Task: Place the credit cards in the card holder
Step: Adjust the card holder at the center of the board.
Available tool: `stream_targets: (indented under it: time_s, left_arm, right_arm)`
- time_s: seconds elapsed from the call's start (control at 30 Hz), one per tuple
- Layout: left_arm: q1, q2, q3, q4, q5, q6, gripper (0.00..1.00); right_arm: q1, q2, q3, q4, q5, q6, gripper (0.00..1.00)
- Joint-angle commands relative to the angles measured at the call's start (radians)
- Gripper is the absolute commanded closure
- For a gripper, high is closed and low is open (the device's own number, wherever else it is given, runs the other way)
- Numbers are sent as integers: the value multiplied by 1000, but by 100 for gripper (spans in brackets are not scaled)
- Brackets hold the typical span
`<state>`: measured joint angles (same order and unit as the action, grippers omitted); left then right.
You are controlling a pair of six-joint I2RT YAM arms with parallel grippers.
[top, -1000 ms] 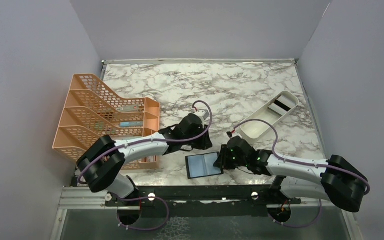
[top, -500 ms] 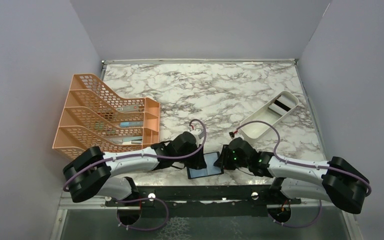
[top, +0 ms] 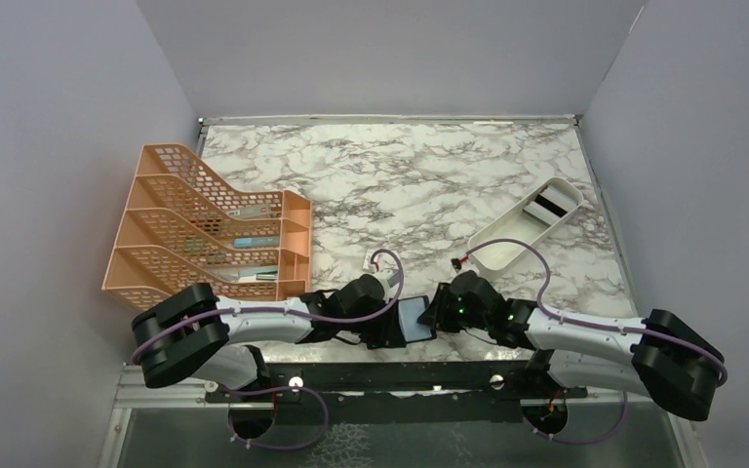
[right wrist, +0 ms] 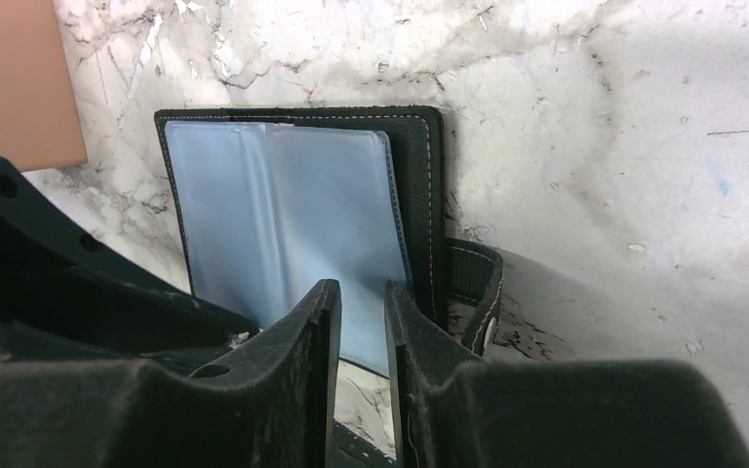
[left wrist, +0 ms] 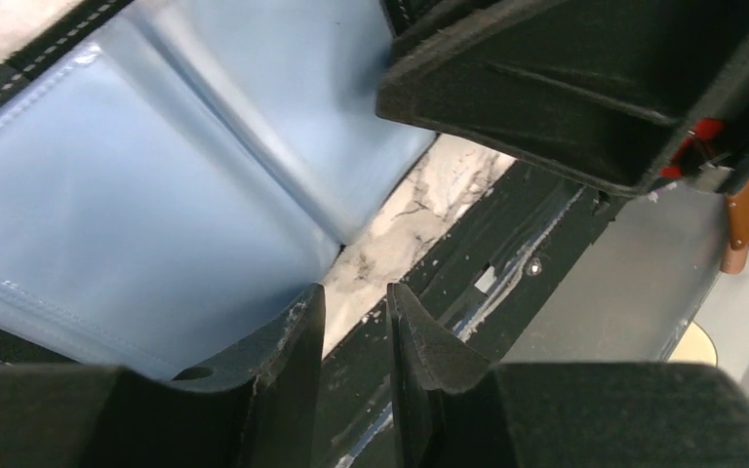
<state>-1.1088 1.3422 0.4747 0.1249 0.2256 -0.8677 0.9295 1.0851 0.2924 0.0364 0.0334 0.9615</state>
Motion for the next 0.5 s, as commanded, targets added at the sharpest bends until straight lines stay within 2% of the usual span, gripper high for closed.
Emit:
stream_targets:
  time_s: [0.0, 0.1, 0.47]
  left_arm:
    - [-4, 24, 7, -24, -65, 22, 66]
    - [12, 23, 18, -87, -116, 36, 66]
    - [71, -5, 27, -149, -174, 51, 66]
  right_arm:
    - [-3, -10, -35, -31, 81, -13, 71]
    - [-3, -19, -50, -18, 89, -8, 71]
    - [-3, 30, -49, 67, 72, -4, 72]
